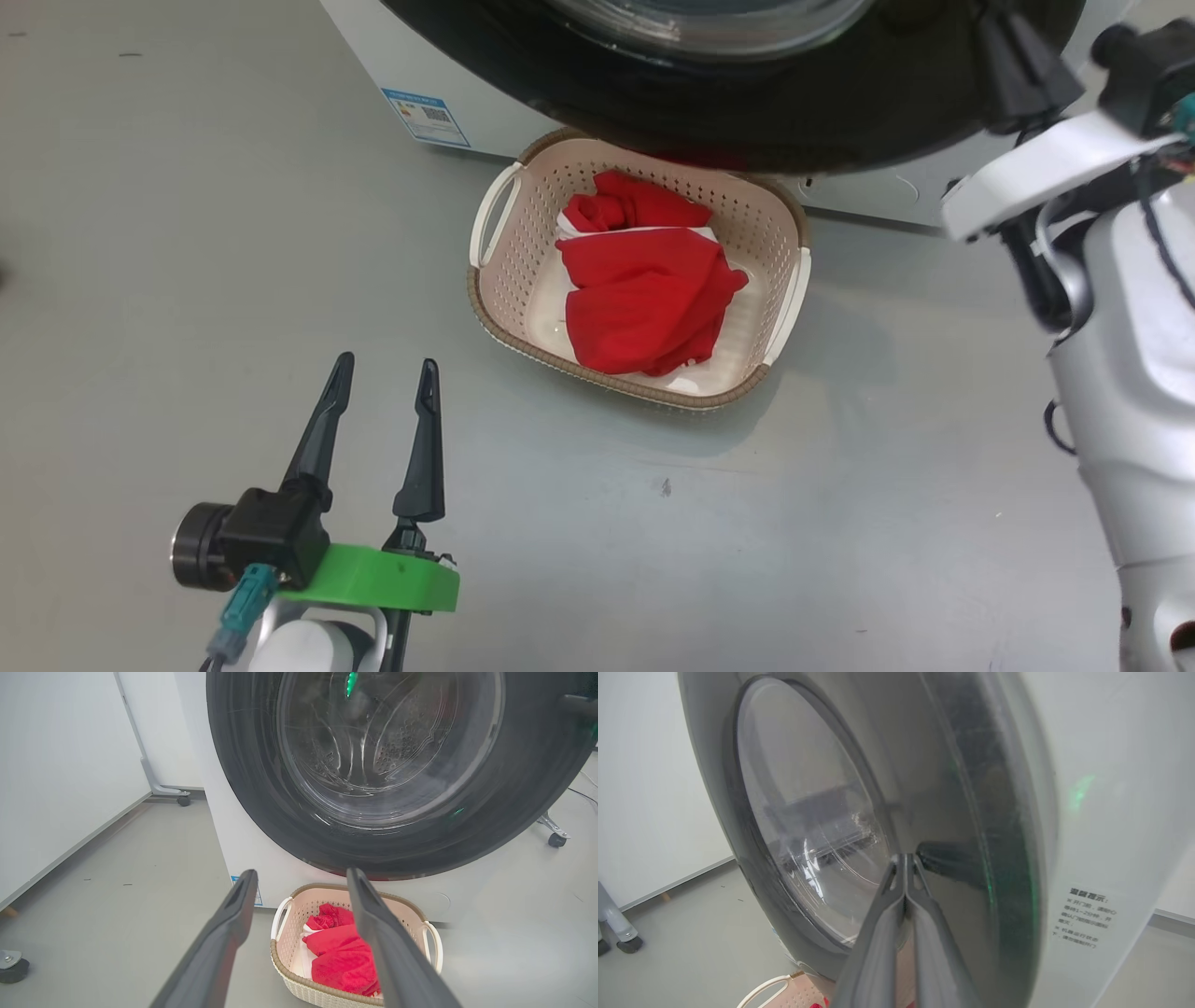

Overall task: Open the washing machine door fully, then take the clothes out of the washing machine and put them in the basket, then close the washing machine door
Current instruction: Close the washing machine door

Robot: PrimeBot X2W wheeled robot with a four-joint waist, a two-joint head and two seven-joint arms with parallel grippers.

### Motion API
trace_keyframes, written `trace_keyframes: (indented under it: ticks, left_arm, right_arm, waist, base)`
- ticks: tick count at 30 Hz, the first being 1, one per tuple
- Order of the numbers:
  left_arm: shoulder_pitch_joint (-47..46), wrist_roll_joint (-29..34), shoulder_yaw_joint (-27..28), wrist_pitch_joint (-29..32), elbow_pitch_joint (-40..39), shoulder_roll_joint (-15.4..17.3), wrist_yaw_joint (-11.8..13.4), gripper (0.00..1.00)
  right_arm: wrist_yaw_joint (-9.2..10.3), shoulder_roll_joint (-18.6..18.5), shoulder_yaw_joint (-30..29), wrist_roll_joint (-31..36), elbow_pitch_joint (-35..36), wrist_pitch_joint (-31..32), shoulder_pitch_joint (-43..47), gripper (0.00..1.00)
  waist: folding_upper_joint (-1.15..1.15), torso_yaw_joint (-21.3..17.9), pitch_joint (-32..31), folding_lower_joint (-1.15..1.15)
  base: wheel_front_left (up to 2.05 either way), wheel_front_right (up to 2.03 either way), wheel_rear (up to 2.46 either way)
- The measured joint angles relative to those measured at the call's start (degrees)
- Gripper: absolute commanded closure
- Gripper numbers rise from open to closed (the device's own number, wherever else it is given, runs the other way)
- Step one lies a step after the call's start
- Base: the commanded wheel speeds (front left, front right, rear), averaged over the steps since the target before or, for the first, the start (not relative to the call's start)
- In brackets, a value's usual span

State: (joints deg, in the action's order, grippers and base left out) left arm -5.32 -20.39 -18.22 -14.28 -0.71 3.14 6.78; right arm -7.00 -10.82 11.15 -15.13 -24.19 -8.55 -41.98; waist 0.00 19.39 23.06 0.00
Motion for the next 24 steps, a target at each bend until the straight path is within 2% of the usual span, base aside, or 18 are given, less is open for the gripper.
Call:
trace_keyframes:
  ticks: [11,24]
  left_arm:
    - [-2.0,0.0,-1.2,0.0,0.7,-0.3,0.0,0.00]
    - [-3.2,0.4,-1.2,0.0,1.0,-0.6,0.0,0.00]
  right_arm:
    - [0.01,-2.5,-1.1,0.0,-3.9,0.2,-7.3,1.00]
    - [-0.01,-2.7,-2.2,0.0,-9.0,-1.4,-11.5,1.00]
  waist:
    - [0.00,1.0,2.4,0.00]
    - [0.00,1.6,3.4,0.00]
  base:
    - [0.00,0.00,0.00]
    - [0.00,0.00,0.00]
